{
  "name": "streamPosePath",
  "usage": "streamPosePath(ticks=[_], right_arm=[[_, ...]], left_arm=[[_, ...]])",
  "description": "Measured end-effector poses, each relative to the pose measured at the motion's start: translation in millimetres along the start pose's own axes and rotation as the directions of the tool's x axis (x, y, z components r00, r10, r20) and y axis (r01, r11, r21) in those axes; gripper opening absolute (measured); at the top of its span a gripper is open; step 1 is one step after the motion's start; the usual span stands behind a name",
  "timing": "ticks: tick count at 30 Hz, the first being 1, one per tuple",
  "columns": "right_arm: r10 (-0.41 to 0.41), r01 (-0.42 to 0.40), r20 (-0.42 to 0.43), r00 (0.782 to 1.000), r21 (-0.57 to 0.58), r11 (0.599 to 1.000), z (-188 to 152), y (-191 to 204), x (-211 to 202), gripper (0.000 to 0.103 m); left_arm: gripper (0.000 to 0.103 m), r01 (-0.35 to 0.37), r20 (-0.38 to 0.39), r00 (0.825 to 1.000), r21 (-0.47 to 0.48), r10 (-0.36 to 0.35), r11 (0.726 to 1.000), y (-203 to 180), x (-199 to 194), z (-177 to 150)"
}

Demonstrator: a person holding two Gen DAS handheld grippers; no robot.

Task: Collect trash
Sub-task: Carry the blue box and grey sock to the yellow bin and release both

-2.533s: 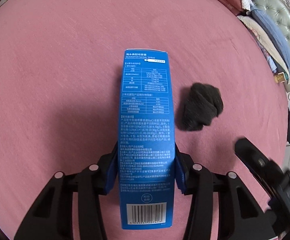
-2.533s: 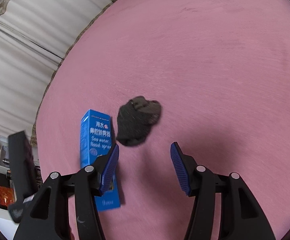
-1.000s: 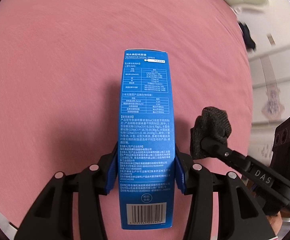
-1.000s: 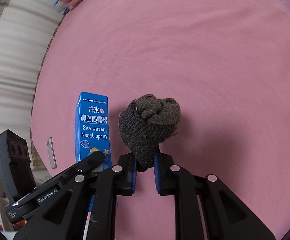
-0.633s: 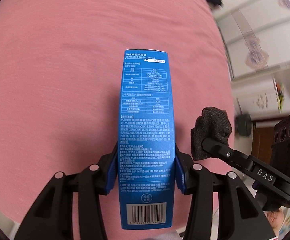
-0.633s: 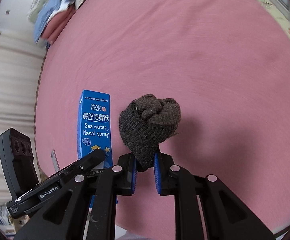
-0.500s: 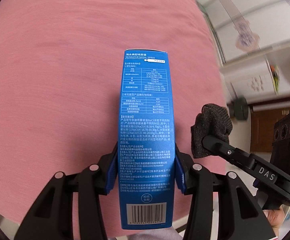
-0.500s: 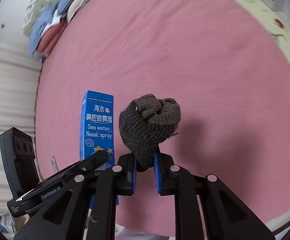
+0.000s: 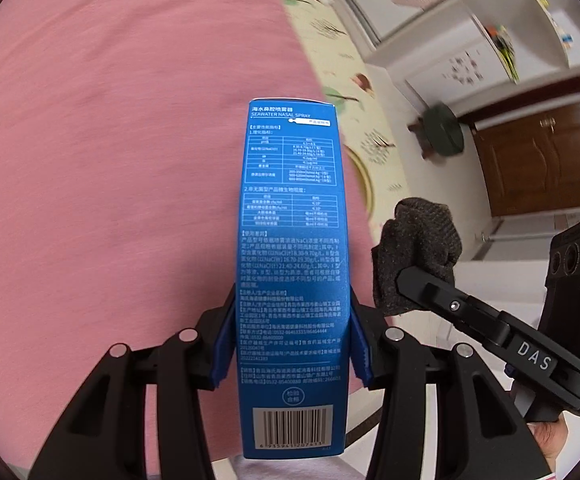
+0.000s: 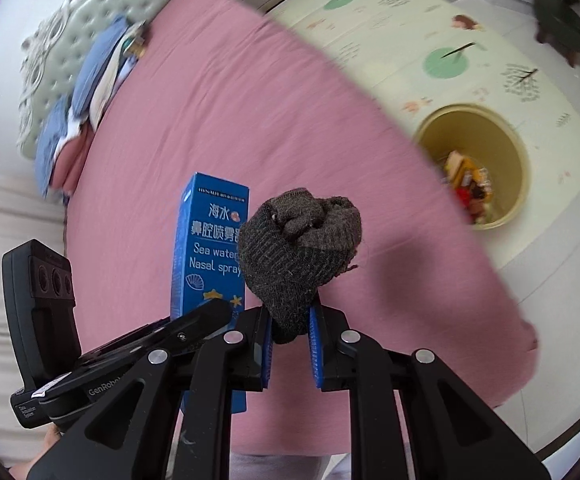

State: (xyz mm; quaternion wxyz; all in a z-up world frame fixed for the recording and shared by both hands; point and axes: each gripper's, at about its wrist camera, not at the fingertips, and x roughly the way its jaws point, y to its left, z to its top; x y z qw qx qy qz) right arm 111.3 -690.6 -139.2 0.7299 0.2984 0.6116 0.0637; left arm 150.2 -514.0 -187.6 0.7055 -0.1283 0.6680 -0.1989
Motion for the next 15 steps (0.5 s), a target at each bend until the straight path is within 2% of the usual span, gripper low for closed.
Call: streamPosePath(ticks=[3,8,13,15], right_arm=[[-0.004,0.002,0.038,0.999,0.054,0.999,16.1,-40.5,-20.0,0.015],[-0.022,0.009,0.089,0.996,0.137,0.990,50.3,-105.8,-47.9,0.017],[-0.016,-0.005,0.121,0.993,0.168,0.986,81.0,-144.0,-61.5,0.018],[-0.019,-0.005,0.128,0.992,0.181,0.984,93.2,-160.4,-67.0,0.020]], left_arm=[[0.047,-0.011,-0.030,0.999,0.066,0.013,0.998,-43.1,26.8,14.7],[0.047,0.008,-0.064,0.998,0.154,0.001,0.988,-102.9,62.7,42.0],[0.047,0.035,-0.088,0.996,0.188,-0.019,0.982,-141.2,86.7,69.2],[0.048,0.069,-0.106,0.993,0.192,-0.050,0.979,-152.4,95.7,81.4]])
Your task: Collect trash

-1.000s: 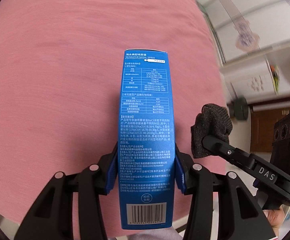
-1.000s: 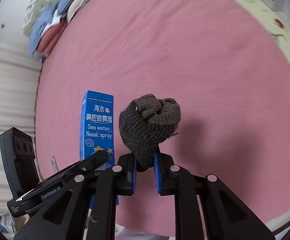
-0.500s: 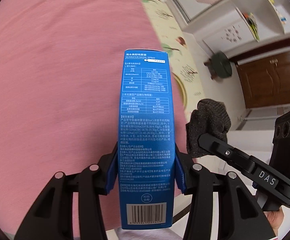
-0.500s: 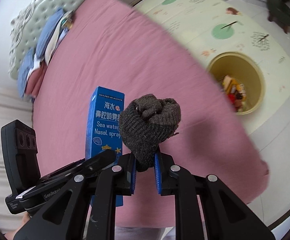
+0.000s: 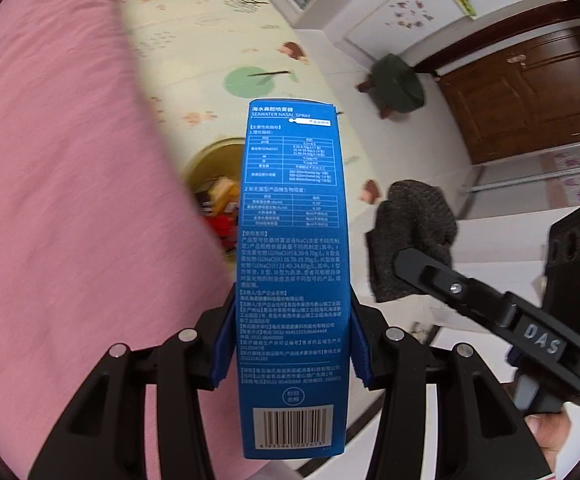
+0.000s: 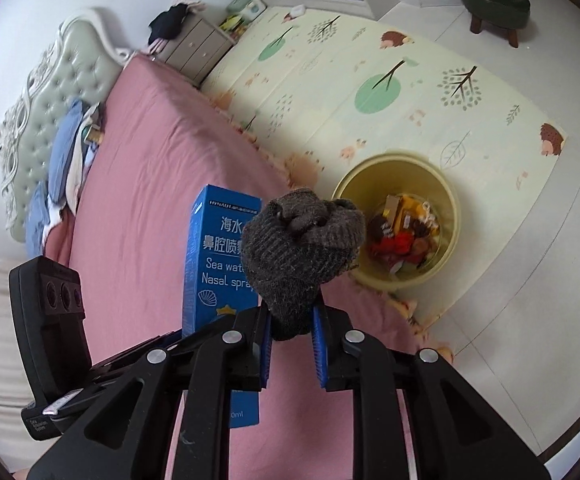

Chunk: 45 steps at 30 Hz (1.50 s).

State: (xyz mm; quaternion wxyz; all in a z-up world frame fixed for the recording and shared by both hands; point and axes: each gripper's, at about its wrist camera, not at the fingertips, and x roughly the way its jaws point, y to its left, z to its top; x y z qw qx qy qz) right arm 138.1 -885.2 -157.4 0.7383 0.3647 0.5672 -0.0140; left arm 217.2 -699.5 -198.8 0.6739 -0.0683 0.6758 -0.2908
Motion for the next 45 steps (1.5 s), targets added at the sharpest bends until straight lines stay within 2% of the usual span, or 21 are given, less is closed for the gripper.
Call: streamPosePath(ticks=[1,2,3,4,5,7,9,13,15,25,27,33,42,45], right_arm=[[0.006,-0.006,0.002,1.000,0.011,1.000,6.4,-4.7,-1.2,0.023],[0.008,-0.008,0.019,1.000,0.026,1.000,13.3,-9.8,-3.6,0.033],[0.002,-0.004,0.036,0.999,0.031,0.999,18.7,-12.9,-6.8,0.040],[-0.008,0.007,0.052,0.999,0.035,0.999,23.8,-17.1,-9.7,0.050],[-0.022,0.019,0.062,0.998,0.038,0.999,28.4,-19.7,-11.2,0.050],[-0.033,0.029,0.074,0.997,0.047,0.998,38.0,-26.0,-13.1,0.050],[-0.045,0.040,0.082,0.996,0.065,0.997,44.4,-31.4,-14.5,0.050],[-0.053,0.047,0.083,0.995,0.077,0.996,49.7,-31.7,-13.7,0.050],[-0.056,0.050,0.081,0.995,0.076,0.996,49.9,-29.7,-11.8,0.050],[-0.022,0.021,0.037,0.999,0.033,0.999,41.3,9.9,-5.1,0.050],[0.013,-0.014,0.016,1.000,0.020,1.000,35.1,24.6,-2.1,0.050],[0.037,-0.042,-0.058,0.998,-0.084,0.996,4.5,80.8,14.9,0.051],[-0.004,-0.050,-0.199,0.980,-0.263,0.963,-60.4,160.2,56.0,0.056],[-0.016,-0.053,-0.210,0.977,-0.314,0.948,-83.6,184.2,60.2,0.059]], left_arm=[[0.048,-0.010,-0.001,1.000,0.009,0.010,1.000,-4.1,4.0,7.0],[0.053,-0.017,0.000,1.000,0.025,0.017,1.000,-7.0,6.9,12.8],[0.068,-0.013,0.000,1.000,0.040,0.013,0.999,-9.7,10.0,19.5],[0.079,-0.036,0.011,0.999,0.047,0.035,0.998,-10.4,11.3,26.4],[0.090,-0.050,0.018,0.999,0.047,0.050,0.998,-10.3,11.4,30.3],[0.090,-0.043,0.019,0.999,0.043,0.043,0.998,-8.7,14.4,41.2],[0.090,-0.034,-0.012,0.999,0.032,0.034,0.999,-7.3,20.6,50.9],[0.090,-0.066,-0.022,0.997,0.063,0.068,0.996,-10.6,22.3,55.7],[0.090,-0.095,-0.024,0.995,0.073,0.097,0.993,-10.0,19.0,51.6],[0.090,-0.097,0.000,0.995,0.056,0.097,0.994,9.7,-10.0,33.9],[0.090,-0.105,0.001,0.995,0.047,0.105,0.993,18.5,-19.2,25.5],[0.090,-0.146,0.028,0.989,-0.033,0.147,0.989,64.5,-54.6,-15.2],[0.094,-0.221,0.069,0.969,-0.197,0.239,0.955,141.0,-114.3,-94.3],[0.094,-0.223,0.097,0.962,-0.259,0.255,0.940,162.3,-132.7,-120.3]])
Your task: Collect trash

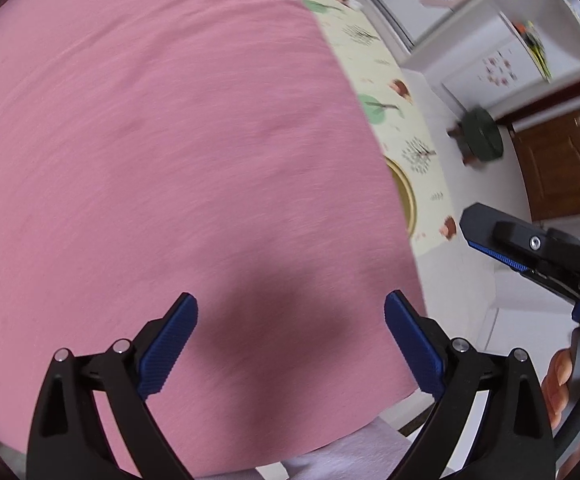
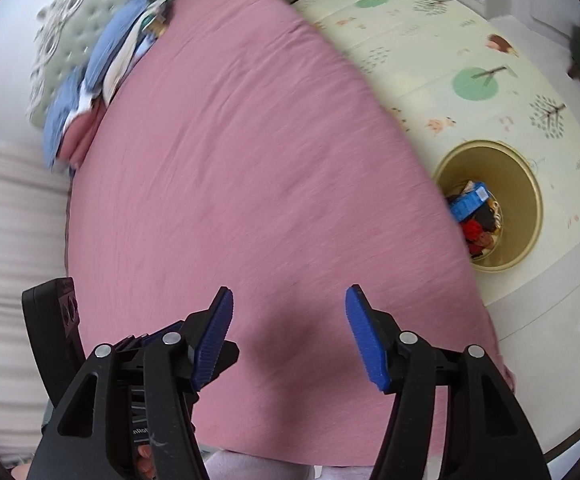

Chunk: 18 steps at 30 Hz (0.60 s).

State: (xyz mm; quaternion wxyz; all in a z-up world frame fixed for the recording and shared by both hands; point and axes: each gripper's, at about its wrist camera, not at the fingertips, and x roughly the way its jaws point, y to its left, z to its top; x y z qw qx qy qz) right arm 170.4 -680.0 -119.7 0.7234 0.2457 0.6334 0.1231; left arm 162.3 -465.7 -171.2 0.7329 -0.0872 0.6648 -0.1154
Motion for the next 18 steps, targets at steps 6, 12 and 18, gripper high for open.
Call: streamPosePath(ticks=[6,12,18], right_arm=[[0.008,-0.009,-0.021,1.000,-0.069,0.998,-28.1,50.3,9.5,0.061],[0.017,-0.021,-0.027,1.000,-0.182,0.983,-50.8,102.9,2.8,0.062],[0.043,-0.022,0.068,0.997,-0.282,0.959,-60.9,149.6,-33.8,0.069]], left_arm=[[0.095,-0.024,0.036,0.999,-0.114,0.028,0.993,48.3,-23.8,-33.3],[0.095,-0.060,0.094,0.992,-0.190,0.079,0.980,74.7,-60.7,-57.4],[0.095,-0.093,0.222,0.965,-0.198,0.137,0.976,84.7,-121.9,-64.2]])
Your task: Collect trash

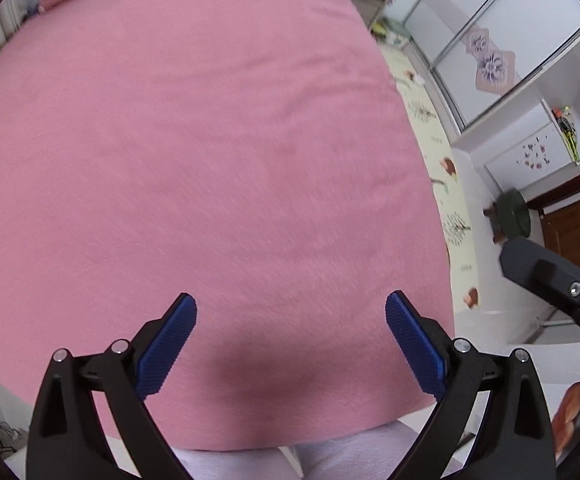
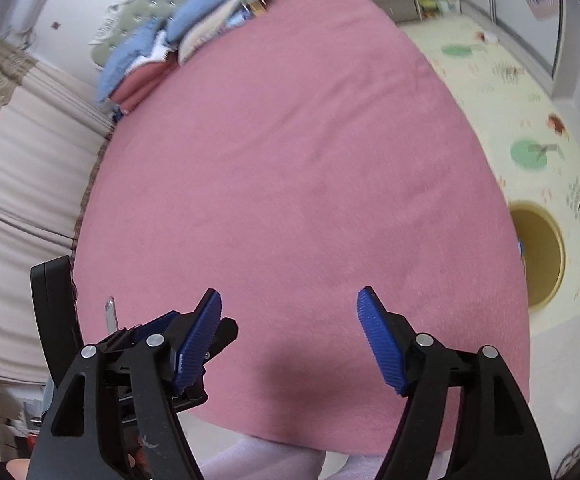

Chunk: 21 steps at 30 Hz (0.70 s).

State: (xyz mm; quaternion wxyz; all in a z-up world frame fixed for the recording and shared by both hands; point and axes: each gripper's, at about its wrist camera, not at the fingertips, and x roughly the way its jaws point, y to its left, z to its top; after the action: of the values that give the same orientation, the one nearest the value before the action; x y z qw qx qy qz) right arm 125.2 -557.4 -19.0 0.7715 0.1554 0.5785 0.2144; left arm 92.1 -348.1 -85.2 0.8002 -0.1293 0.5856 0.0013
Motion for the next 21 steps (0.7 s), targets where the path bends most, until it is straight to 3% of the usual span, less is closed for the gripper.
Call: streamPosePath(ticks=[5,8,12,15,21], right_arm=[[0.020,-0.016,0.046,0.999,-0.077,0.997,7.4,35.3,-28.5,0.072],[0.026,-0.010,0.126,0.992,-0.128,0.992,10.0,58.5,-54.0,0.083],[0.046,-0.009,0.236,0.971,-0.155,0.988,10.1,80.9,-86.6,0.088],[0.042,0.002,0.277,0.960,-0.157,0.988,10.2,88.8,-97.6,0.090],[0.035,0.002,0.296,0.955,-0.125,0.992,3.5,87.8,-97.0,0.090]], left_arm=[[0.095,-0.012,0.072,0.997,-0.026,0.013,1.000,9.0,-55.3,15.1],[0.099,-0.003,0.143,0.990,-0.052,0.011,0.999,16.6,-94.6,22.7],[0.099,-0.056,0.231,0.970,-0.076,0.072,0.996,26.1,-139.9,23.5],[0.099,-0.114,0.260,0.957,-0.065,0.127,0.991,24.8,-157.6,23.2],[0.099,-0.105,0.300,0.946,-0.076,0.123,0.992,34.0,-172.5,26.6]])
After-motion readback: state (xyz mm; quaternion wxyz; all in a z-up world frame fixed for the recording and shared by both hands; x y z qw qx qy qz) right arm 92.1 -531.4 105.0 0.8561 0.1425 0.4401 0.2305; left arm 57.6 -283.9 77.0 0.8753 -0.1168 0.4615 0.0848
